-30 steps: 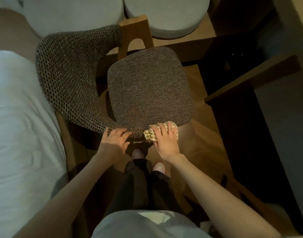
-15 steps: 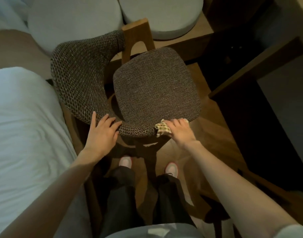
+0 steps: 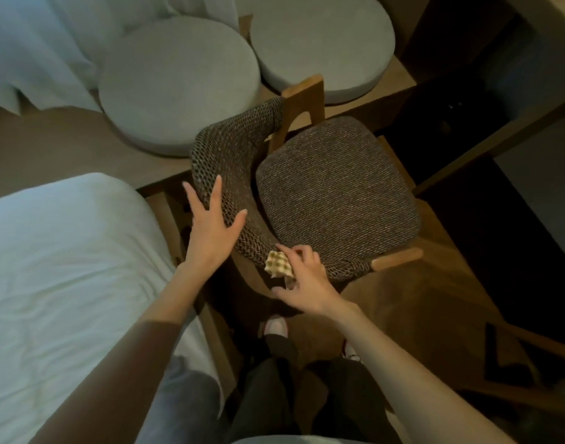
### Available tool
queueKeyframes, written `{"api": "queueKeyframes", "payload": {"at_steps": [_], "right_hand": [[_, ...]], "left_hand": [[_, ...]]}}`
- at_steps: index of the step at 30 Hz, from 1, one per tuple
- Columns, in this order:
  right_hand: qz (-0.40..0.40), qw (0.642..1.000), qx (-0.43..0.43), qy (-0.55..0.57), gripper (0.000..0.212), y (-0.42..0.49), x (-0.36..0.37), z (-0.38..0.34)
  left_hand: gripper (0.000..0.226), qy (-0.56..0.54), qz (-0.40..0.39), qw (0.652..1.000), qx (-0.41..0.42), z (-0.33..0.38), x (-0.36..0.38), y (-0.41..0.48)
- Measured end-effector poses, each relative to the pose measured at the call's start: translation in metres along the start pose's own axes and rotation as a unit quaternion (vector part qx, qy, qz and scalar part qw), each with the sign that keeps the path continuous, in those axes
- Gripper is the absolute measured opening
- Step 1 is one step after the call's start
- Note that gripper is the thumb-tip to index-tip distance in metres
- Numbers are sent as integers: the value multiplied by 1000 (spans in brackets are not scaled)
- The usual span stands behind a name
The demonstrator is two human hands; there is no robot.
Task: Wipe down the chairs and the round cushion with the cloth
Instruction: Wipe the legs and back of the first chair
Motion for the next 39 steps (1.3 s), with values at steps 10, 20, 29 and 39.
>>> {"api": "queueKeyframes", "payload": {"at_steps": [10,20,29,39], "right_hand": [[162,979,-19,-124,67,11,21,1],[204,969,-28,-134,59,3,4,2],[144,981,-46,-120,61,11,11,-2],[116,981,-26,156,50,-45,-25,67]], "left_hand": [[75,-147,-4,989,-10,-7,8,11],[75,-153,-19,988,26,7,10,19],[73,-166,10,986,13,-10,10,8],[62,123,122,983,59,22,106,-98]]}}
Point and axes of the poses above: each hand's wrist, its own y-axis towards the middle knuckle, its own x-axis out of the palm, z = x × y, the point moved 1 cm from there along y, towards the middle knuckle, and after that the axes turned 6 degrees about -z, right-handed, at the moved point
